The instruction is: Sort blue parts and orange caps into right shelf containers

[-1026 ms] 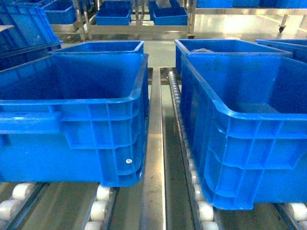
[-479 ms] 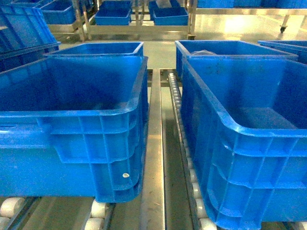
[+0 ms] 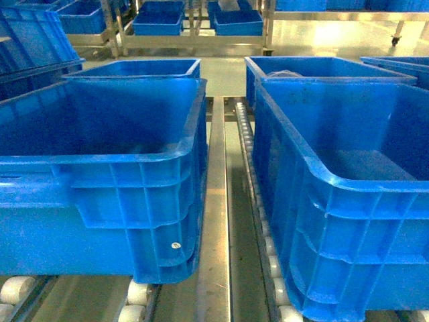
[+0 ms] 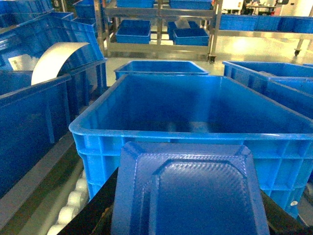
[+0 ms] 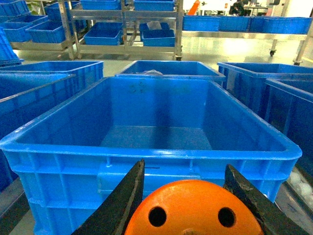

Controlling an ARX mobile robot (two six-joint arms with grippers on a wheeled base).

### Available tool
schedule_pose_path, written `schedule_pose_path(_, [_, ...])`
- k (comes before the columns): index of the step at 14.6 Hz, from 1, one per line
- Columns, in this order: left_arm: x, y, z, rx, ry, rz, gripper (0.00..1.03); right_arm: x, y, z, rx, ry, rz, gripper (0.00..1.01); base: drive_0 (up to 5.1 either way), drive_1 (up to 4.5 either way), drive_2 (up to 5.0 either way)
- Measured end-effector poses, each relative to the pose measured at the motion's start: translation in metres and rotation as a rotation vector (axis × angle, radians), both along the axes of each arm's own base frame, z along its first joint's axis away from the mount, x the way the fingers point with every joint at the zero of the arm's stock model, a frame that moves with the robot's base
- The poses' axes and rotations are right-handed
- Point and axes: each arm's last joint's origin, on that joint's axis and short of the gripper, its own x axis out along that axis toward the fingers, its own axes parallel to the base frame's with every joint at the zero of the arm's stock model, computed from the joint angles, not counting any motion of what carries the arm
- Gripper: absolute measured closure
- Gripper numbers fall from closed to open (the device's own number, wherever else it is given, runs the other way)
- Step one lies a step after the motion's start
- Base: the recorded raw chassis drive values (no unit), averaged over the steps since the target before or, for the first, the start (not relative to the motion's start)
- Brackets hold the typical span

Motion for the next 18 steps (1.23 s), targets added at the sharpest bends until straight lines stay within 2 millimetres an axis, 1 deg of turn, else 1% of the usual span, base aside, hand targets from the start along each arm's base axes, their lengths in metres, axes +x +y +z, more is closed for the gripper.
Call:
schedule_pose_path(15, [0.0001,-0.0007,-0.0010,0.000,0.011,0.010,0.59,0.0000,-0.0001,-0.0002,-0.003,0.002,-0.004,0.58,0.0,0.00,0.0])
schedule_pose_path(16, [0.0002,-0.0008,-0.0019,0.001,0.021,0.068,0.59,0.0000,0.0014,-0.0027,-0.050,0.031,-0.051,0.58,0.0,0.00,0.0])
schedule_pose_path(18, [0.0006,0.0011,-0.0001,-0.023,0.002,0.073,0.59,0.0002,0.0046,-0.0020,-0.096,0.024,-0.024,0.58,0.0,0.00,0.0])
